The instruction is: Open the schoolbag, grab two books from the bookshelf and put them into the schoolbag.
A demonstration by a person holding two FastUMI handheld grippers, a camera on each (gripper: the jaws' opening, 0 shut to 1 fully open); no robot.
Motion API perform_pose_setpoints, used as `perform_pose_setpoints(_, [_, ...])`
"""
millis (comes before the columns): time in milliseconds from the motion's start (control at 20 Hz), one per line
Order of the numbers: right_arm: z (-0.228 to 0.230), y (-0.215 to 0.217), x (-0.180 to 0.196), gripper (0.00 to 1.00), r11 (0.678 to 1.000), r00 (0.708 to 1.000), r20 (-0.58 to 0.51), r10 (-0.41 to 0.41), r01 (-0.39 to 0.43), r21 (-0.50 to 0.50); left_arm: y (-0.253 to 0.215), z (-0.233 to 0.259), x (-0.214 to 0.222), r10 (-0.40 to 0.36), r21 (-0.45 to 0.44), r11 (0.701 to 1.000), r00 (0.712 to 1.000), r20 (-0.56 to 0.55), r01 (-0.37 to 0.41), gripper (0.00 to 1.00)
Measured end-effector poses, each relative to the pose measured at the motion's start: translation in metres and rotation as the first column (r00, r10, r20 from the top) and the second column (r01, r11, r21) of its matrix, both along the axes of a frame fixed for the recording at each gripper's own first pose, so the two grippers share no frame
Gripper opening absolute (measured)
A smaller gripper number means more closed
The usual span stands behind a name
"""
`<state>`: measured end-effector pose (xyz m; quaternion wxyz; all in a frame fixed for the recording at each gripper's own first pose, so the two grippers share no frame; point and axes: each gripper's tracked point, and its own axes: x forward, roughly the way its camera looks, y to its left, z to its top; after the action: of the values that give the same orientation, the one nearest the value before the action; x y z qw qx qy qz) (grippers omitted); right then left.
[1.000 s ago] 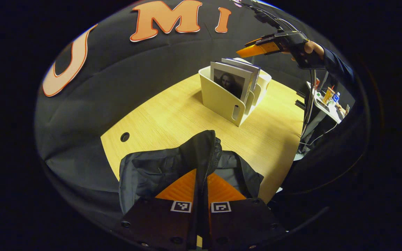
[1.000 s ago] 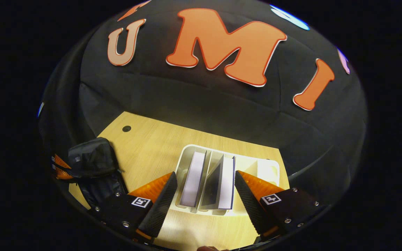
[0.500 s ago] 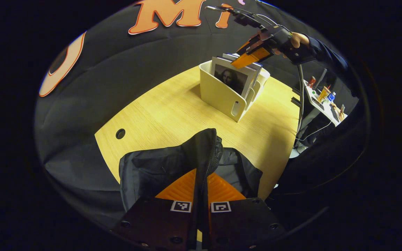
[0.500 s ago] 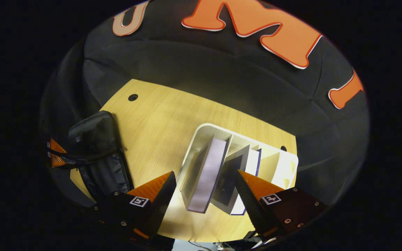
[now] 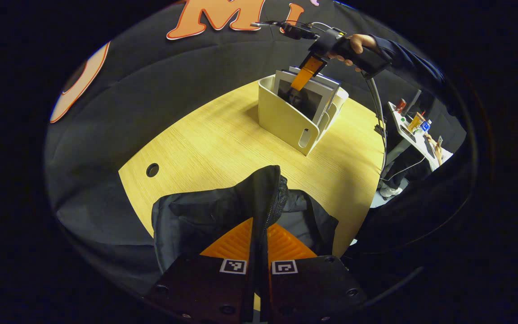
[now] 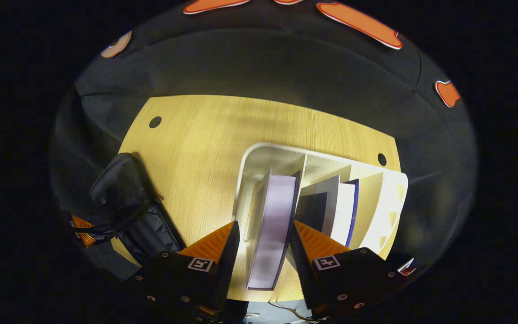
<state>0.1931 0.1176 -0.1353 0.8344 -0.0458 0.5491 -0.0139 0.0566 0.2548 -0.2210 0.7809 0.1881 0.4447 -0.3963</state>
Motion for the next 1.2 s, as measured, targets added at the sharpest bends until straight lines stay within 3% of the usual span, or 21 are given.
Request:
perform_pose_setpoints(50, [-0.004,-0.001,0.001,0.59,1.0,1.0,-0.014,-0.012,0.012,0.002,0.0,-0.002,0.001,-0.001,-0.003,1.0,1.0,-0.005,0.001,0.06])
perform_pose_setpoints(100, [-0.007,0.0,0.0,0.49,1.0,0.999,-0.027,-0.021,0.021,0.0,0.0,-0.003,0.001,0.001,-0.004,1.0,1.0,-0.008,-0.001,0.06])
perform_pose_setpoints(450, [-0.01,0.006,-0.016,0.36,0.993,0.993,-0.057,-0.104,0.106,0.042,-0.002,-0.006,0.001,-0.023,-0.019,1.0,1.0,-0.019,0.022,0.06])
perform_pose_setpoints(1200, [0.016,0.012,-0.15,0.3,0.976,0.987,-0.037,-0.154,0.157,0.149,-0.009,-0.016,-0.012,-0.064,-0.031,0.998,0.998,-0.022,0.063,0.06])
